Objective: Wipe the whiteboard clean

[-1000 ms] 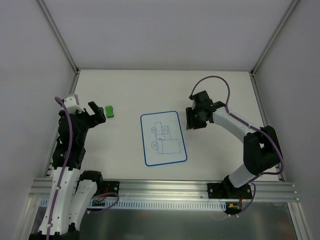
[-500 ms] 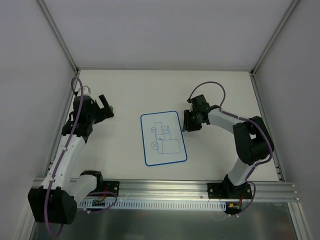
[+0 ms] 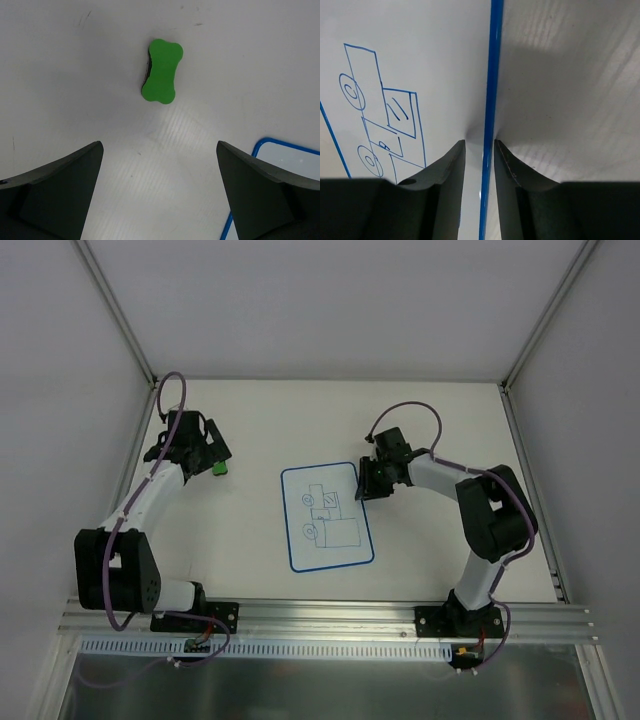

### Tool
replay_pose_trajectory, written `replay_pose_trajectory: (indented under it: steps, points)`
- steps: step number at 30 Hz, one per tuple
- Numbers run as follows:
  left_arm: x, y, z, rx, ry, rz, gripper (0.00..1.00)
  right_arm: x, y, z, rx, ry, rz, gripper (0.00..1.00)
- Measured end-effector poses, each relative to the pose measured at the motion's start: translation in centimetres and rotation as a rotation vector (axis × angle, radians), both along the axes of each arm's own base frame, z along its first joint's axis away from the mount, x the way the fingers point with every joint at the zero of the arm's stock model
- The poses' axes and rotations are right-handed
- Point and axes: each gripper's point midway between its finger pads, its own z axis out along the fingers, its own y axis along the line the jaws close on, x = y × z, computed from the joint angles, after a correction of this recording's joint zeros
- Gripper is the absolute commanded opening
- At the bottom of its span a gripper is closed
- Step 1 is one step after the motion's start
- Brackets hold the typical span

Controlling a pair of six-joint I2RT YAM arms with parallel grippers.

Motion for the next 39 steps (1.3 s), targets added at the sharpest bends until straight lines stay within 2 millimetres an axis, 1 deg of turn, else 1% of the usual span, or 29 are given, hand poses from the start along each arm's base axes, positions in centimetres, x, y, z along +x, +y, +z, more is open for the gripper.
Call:
replay_pose_trajectory:
  steps: [4, 8, 11, 12, 19, 25, 26, 27, 28, 31, 34, 39]
  points:
    - [0.7, 0.2, -1.7, 0.011, 0.056, 0.006, 0.99, 0.2, 0.7, -0.1, 0.005, -0.003, -0.001, 0.24]
    - [1.7, 0.3, -2.9, 0.018, 0.094, 0.01, 0.99, 0.3, 0.5, -0.3, -0.007, 0.001, -0.025, 0.1]
    - [2.3, 0.2, -3.7, 0.02, 0.115, 0.009, 0.99, 0.4, 0.3, -0.3, -0.021, 0.006, -0.051, 0.02]
    - [2.5, 0.2, -3.9, 0.021, 0.122, 0.008, 0.99, 0.4, 0.2, -0.3, -0.034, 0.007, -0.064, 0.0]
    - [3.4, 0.2, -4.8, 0.025, 0.157, 0.005, 0.99, 0.5, 0.1, -0.2, -0.075, 0.001, -0.098, 0.0]
    - [5.1, 0.2, -6.0, 0.039, 0.2, -0.011, 0.98, 0.5, 0.0, -0.2, -0.076, 0.004, -0.111, 0.0]
    - [5.4, 0.2, -6.4, 0.042, 0.208, -0.015, 0.96, 0.5, 0.0, -0.2, -0.076, 0.004, -0.113, 0.0]
    - [5.6, 0.2, -6.7, 0.044, 0.217, -0.015, 0.87, 0.5, 0.1, -0.2, -0.076, 0.004, -0.113, 0.0]
    - [5.8, 0.3, -7.1, 0.047, 0.228, -0.016, 0.82, 0.5, 0.1, -0.2, -0.076, 0.004, -0.113, 0.0]
    - [6.1, 0.4, -8.3, 0.061, 0.264, -0.027, 0.73, 0.5, 0.1, -0.2, -0.078, 0.003, -0.113, 0.0]
    - [6.4, 0.4, -9.2, 0.065, 0.288, -0.031, 0.65, 0.5, 0.0, -0.2, -0.078, 0.003, -0.113, 0.0]
    - [7.1, 0.5, -9.8, 0.067, 0.298, -0.031, 0.59, 0.5, 0.1, -0.2, -0.078, 0.002, -0.113, 0.0]
